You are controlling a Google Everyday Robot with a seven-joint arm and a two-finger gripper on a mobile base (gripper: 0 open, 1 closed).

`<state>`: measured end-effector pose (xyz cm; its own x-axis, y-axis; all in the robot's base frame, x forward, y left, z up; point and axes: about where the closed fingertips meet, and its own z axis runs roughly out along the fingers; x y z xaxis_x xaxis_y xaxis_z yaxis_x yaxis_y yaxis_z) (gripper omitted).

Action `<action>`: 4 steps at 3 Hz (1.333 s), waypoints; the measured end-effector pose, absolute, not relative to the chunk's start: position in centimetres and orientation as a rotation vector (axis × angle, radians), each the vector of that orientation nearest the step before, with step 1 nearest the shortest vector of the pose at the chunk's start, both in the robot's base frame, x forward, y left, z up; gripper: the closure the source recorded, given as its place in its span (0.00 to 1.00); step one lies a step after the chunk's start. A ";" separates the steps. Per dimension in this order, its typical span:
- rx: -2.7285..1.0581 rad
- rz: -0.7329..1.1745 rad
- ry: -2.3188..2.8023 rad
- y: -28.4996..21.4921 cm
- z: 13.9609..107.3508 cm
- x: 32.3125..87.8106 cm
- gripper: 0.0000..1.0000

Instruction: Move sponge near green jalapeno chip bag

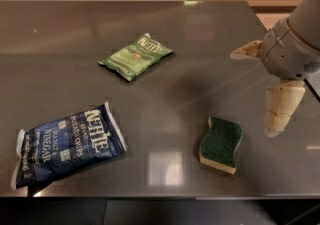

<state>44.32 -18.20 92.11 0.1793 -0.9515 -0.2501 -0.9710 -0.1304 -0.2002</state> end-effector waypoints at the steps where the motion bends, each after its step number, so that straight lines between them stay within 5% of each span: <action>1: -2.202 0.111 1.762 -17.8 91.3 44.2 0.00; 4: -2.538 0.360 1.500 -15.1 85.1 40.1 0.00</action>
Offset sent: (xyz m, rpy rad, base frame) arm -0.0562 0.0323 -0.0783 -0.0190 0.2424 0.4591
